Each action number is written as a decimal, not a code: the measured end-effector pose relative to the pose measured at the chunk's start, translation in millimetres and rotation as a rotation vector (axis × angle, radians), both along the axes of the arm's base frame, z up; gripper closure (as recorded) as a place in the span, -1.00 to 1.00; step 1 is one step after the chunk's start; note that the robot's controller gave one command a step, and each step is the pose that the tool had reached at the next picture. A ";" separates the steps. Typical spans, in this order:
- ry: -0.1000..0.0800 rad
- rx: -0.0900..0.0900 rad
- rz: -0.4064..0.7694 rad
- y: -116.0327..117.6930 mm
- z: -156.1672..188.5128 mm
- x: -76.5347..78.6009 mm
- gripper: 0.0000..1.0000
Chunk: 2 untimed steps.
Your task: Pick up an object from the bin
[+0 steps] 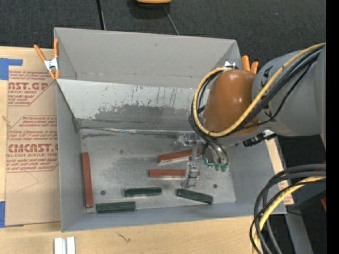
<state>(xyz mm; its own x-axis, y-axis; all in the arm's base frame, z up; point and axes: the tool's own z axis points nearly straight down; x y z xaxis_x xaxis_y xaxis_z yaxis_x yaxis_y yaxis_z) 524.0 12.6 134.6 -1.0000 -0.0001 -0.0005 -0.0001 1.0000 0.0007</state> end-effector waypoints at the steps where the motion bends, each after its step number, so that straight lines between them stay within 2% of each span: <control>1: -0.004 0.000 -0.069 20.4 -33.3 -16.8 -1.00; 2: 0.001 -0.001 -0.277 -3.1 -64.4 -11.7 1.00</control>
Offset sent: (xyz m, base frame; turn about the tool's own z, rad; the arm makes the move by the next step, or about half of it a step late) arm -0.0119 -0.0035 -0.0646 0.2775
